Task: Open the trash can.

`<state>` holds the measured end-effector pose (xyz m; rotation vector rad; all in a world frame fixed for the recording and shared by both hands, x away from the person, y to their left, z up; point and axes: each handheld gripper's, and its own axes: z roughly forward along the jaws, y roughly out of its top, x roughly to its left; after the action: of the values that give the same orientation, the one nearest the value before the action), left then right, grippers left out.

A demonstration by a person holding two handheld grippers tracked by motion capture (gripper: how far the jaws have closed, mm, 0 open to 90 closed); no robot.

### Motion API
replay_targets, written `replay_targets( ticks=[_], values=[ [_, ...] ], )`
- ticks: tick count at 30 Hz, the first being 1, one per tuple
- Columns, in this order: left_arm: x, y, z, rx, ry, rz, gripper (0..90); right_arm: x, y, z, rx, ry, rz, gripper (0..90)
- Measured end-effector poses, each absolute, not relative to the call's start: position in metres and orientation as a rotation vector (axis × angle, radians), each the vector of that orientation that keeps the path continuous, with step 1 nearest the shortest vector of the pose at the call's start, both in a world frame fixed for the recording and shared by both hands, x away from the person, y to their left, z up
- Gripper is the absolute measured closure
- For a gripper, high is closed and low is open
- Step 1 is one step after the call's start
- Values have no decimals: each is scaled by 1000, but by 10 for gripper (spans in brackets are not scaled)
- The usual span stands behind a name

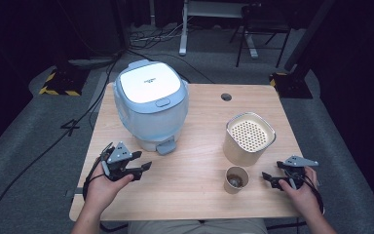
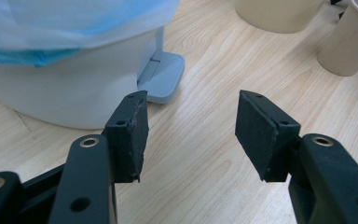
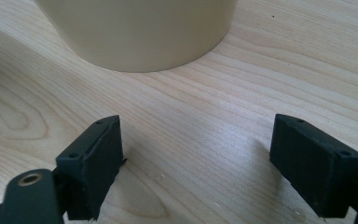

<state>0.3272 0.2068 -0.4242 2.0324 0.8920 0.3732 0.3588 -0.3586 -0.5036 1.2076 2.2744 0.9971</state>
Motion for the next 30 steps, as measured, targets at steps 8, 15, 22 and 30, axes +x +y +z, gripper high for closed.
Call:
replay_targets(
  ticks=[8, 15, 22, 30],
  values=[
    [333, 201, -400, 1952, 877, 322, 463, 359, -358, -504, 1207, 2274, 997, 172],
    [344, 190, -375, 1941, 834, 367, 470, 359, -358, -504, 1204, 2276, 1000, 172],
    [354, 183, -351, 1936, 774, 427, 499, 359, -358, -504, 1204, 2276, 1000, 172],
    [366, 183, -315, 1907, 711, 470, 642, 359, -358, -504, 1205, 2274, 1001, 173]
  ],
)
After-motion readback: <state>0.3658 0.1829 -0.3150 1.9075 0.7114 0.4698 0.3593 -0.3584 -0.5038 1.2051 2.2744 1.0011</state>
